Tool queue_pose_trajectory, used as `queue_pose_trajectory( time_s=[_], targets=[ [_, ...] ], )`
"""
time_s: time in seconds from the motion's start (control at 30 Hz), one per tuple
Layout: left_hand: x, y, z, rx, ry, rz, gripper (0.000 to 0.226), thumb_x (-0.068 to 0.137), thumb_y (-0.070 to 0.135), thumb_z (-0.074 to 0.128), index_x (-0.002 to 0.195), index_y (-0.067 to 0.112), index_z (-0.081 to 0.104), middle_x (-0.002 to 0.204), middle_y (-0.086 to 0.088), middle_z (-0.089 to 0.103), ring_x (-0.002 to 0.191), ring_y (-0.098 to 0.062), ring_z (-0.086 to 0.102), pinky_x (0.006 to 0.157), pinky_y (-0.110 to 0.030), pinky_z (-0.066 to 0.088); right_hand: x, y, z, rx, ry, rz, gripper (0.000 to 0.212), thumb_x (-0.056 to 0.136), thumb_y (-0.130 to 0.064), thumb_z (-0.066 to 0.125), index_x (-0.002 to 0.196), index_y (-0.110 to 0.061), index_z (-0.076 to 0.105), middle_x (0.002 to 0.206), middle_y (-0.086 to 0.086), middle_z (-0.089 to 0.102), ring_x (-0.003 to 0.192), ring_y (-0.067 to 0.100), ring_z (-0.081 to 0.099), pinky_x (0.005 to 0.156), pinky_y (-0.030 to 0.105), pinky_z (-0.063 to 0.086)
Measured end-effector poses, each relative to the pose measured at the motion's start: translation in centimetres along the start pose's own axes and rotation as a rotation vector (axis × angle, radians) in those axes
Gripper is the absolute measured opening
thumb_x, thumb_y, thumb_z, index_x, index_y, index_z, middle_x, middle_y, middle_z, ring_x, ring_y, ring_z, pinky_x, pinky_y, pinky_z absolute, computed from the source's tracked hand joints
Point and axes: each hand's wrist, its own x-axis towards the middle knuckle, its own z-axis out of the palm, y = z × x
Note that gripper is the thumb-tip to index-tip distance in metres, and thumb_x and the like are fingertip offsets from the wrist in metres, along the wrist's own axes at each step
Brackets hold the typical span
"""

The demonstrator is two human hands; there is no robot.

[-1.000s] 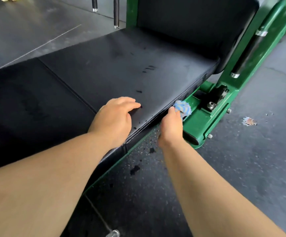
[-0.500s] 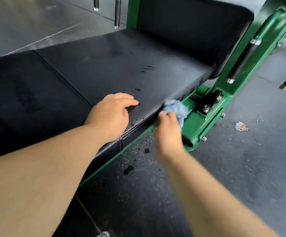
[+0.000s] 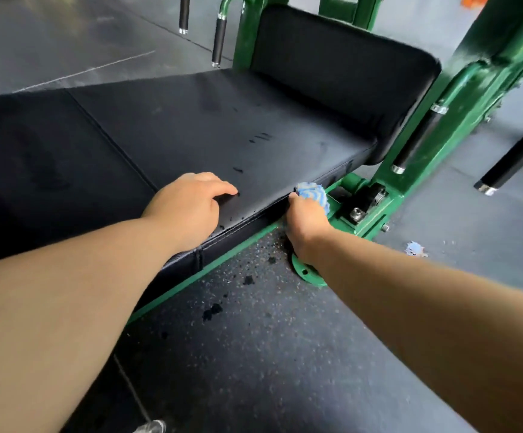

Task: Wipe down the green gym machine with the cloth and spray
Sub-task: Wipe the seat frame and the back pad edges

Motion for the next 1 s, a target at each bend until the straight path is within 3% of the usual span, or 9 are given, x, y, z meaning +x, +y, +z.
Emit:
queue_pose_trajectory(
  time_s=[0.07,0.23,0.4,0.53,0.6,0.7,0.8,0.87,1.0],
  targets=[
    [0.3,0.5,-0.1,0.078,-0.031,-0.029,0.05,0.096,0.007,0.033,0.129,0.04,0.052,0.129,0.015,0.051,0.116,-0.016,0.043,0.084,-0.032,0.043,-0.2,-0.7,-0.8,-0.102,-0.092,-0.014,0.029,0.102,-0.023,0.033,0.076,-0.016,0.044,0.105,0.013,0.042,0.077,0.02,0.041,0.066,0.03,0.036],
    [2.5,4.4,-0.2,0.484,-0.105,0.05,0.043,0.103,0.034,0.033,0.144,0.047,0.026,0.109,0.0,0.038,0.104,-0.024,0.042,0.07,-0.033,0.034,-1.3,0.4,-0.7,0.028,-0.028,0.019,0.011,0.092,-0.025,0.039,0.088,-0.015,0.043,0.077,0.004,0.045,0.074,0.022,0.042,0.065,0.033,0.033],
    [3.6,4.3,2.5,0.253,-0.139,0.113,0.052,0.095,0.005,0.042,0.144,0.022,0.037,0.15,0.009,0.03,0.134,-0.015,0.036,0.112,-0.029,0.027,5.1,-0.7,-1.8,0.336,0.233,0.094,0.027,0.103,-0.021,0.034,0.115,-0.001,0.047,0.088,0.006,0.044,0.077,0.02,0.042,0.06,0.024,0.036],
    [3.8,4.2,2.0,0.123,-0.031,0.074,0.039,0.098,0.011,0.041,0.134,0.025,0.051,0.133,0.01,0.053,0.117,-0.018,0.05,0.099,-0.034,0.038,4.9,0.8,-0.9,0.468,0.184,0.134,0.037,0.104,-0.023,0.032,0.12,0.006,0.046,0.077,-0.004,0.042,0.07,0.013,0.044,0.058,0.021,0.037],
    [6.0,5.6,1.9,0.247,-0.01,0.083,0.041,0.1,0.025,0.041,0.14,0.033,0.041,0.116,0.005,0.056,0.108,-0.022,0.052,0.087,-0.038,0.043,2.7,1.1,0.0,0.371,0.115,0.023,0.036,0.105,-0.024,0.032,0.129,-0.001,0.045,0.106,-0.005,0.055,0.094,0.003,0.052,0.083,0.016,0.038],
    [11.3,8.3,3.5,0.29,-0.094,0.124,0.031,0.101,0.035,0.036,0.129,0.03,0.05,0.116,-0.001,0.051,0.109,-0.026,0.048,0.083,-0.037,0.041,4.5,0.9,-0.9,0.308,0.197,-0.021,0.044,0.105,-0.029,0.032,0.143,-0.006,0.037,0.155,0.009,0.032,0.141,0.023,0.03,0.117,0.038,0.021],
    [14.3,9.4,5.8,0.107,-0.076,0.105,0.021,0.101,0.021,0.034,0.096,0.017,0.054,0.142,0.004,0.047,0.123,-0.025,0.045,0.098,-0.037,0.038,9.5,0.8,-4.5,0.349,0.263,0.034,0.043,0.104,-0.027,0.03,0.139,-0.004,0.04,0.147,0.014,0.039,0.12,0.025,0.044,0.104,0.035,0.034],
    [14.9,9.1,6.8,0.051,-0.061,0.063,0.022,0.101,0.02,0.034,0.104,0.018,0.055,0.143,0.01,0.048,0.126,-0.02,0.045,0.1,-0.032,0.036,10.5,1.3,-6.0,0.325,0.222,-0.003,0.038,0.103,-0.019,0.028,0.133,-0.001,0.042,0.138,0.018,0.04,0.101,0.02,0.04,0.087,0.03,0.034],
    [14.8,8.8,6.8,0.054,-0.016,0.158,0.036,0.098,0.018,0.037,0.128,0.022,0.056,0.136,0.005,0.054,0.121,-0.023,0.049,0.099,-0.036,0.037,5.1,0.8,-4.2,0.355,0.035,-0.054,0.016,0.104,-0.017,0.031,0.102,-0.012,0.045,0.099,0.004,0.048,0.088,0.012,0.044,0.085,0.025,0.036]
  ],
)
